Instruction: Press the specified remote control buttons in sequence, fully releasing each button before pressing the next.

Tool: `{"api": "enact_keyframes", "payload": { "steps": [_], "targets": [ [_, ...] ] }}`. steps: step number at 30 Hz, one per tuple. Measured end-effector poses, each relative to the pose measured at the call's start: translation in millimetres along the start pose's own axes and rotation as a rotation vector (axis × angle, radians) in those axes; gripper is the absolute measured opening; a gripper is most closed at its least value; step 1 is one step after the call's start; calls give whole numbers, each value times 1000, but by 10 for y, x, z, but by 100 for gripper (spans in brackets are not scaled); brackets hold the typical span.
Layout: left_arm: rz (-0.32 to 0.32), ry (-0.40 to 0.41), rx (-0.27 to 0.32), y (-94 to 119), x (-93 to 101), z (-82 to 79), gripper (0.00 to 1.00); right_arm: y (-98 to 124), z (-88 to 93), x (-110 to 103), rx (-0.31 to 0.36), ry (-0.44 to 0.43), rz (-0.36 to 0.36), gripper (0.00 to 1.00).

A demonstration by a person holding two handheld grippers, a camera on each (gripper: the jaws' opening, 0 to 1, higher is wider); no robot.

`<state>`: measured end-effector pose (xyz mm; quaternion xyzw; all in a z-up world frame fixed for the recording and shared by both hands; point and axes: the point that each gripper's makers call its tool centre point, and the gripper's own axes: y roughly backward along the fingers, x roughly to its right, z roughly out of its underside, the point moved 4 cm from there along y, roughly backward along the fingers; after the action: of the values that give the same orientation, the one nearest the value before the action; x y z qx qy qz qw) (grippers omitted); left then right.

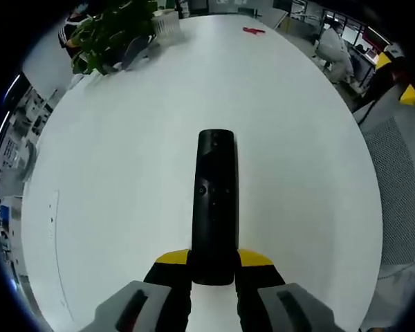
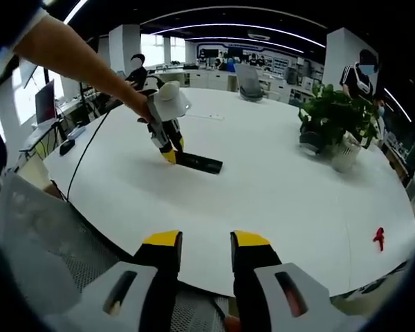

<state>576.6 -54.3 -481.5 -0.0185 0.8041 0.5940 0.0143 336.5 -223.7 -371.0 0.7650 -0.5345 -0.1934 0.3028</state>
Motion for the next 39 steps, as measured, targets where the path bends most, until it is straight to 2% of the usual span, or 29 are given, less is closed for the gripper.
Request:
{"api": "enact_keyframes", "payload": {
  "steps": [23,39],
  "targets": [
    [-6,14,13,-2,14,11,23,6,-17,27,13,-7,13,28],
    [-13,24,-4,-7,161,26,23,24,-35,30,29,-11,18,28]
  ]
}}
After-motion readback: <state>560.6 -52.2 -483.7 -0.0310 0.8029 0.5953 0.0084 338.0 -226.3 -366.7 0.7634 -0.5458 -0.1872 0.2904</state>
